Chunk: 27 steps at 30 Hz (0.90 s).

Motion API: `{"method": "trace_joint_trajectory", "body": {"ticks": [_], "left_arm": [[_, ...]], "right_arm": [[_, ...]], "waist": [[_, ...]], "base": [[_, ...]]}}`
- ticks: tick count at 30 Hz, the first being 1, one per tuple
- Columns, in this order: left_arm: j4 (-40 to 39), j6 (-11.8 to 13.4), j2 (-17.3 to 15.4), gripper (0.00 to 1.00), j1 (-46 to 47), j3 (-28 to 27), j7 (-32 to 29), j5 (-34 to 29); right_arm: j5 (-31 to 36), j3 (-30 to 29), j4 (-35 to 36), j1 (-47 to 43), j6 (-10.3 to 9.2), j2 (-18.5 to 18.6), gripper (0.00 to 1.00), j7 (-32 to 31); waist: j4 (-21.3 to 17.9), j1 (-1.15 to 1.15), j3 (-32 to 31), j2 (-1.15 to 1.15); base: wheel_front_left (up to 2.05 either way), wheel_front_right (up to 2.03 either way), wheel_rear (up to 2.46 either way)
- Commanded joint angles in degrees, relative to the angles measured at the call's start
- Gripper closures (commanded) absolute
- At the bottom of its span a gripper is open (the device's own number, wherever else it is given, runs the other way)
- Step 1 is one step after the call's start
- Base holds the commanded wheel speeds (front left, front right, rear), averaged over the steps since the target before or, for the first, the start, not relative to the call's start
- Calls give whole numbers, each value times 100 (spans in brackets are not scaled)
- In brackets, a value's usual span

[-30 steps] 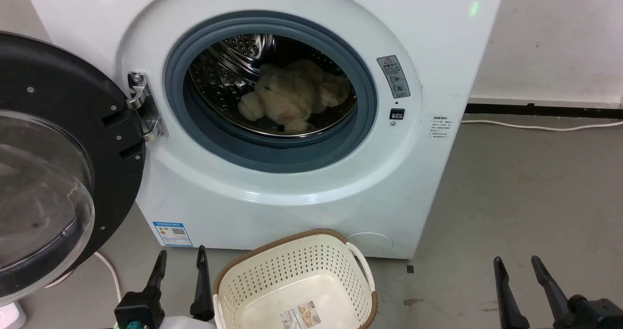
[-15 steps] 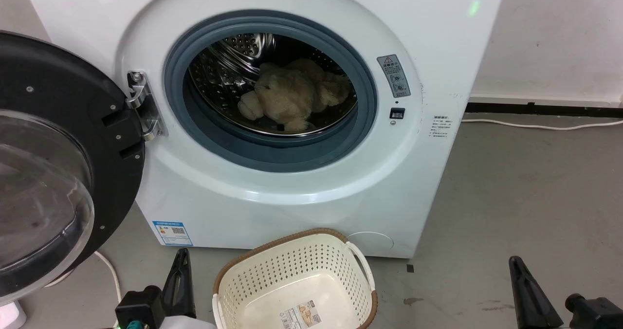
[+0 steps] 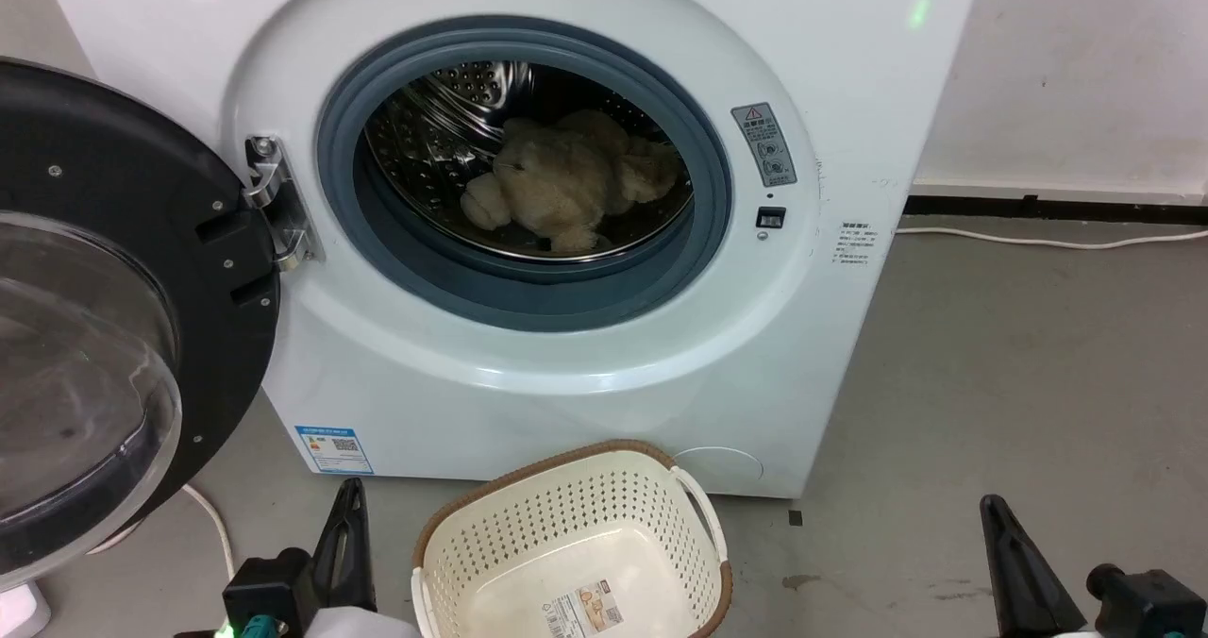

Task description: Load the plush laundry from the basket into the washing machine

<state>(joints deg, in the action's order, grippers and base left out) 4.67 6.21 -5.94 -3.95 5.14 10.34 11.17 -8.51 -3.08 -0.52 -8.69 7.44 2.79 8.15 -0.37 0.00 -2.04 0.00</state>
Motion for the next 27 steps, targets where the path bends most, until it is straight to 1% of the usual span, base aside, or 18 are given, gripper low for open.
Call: {"method": "trace_joint_trajectory", "body": {"ticks": [1, 27], "left_arm": [[-44, -40, 30, 100, 59, -15, -37, -54], [-151, -187, 100, 100, 144, -141, -289, -323]], "right_arm": [[54, 17, 8, 122, 1, 2, 100, -20], [256, 91, 20, 311, 2, 4, 100, -221]], "waist": [[1, 0, 2, 0], [10, 0, 53, 0]], "base": [[0, 0, 0], [0, 0, 0]]}}
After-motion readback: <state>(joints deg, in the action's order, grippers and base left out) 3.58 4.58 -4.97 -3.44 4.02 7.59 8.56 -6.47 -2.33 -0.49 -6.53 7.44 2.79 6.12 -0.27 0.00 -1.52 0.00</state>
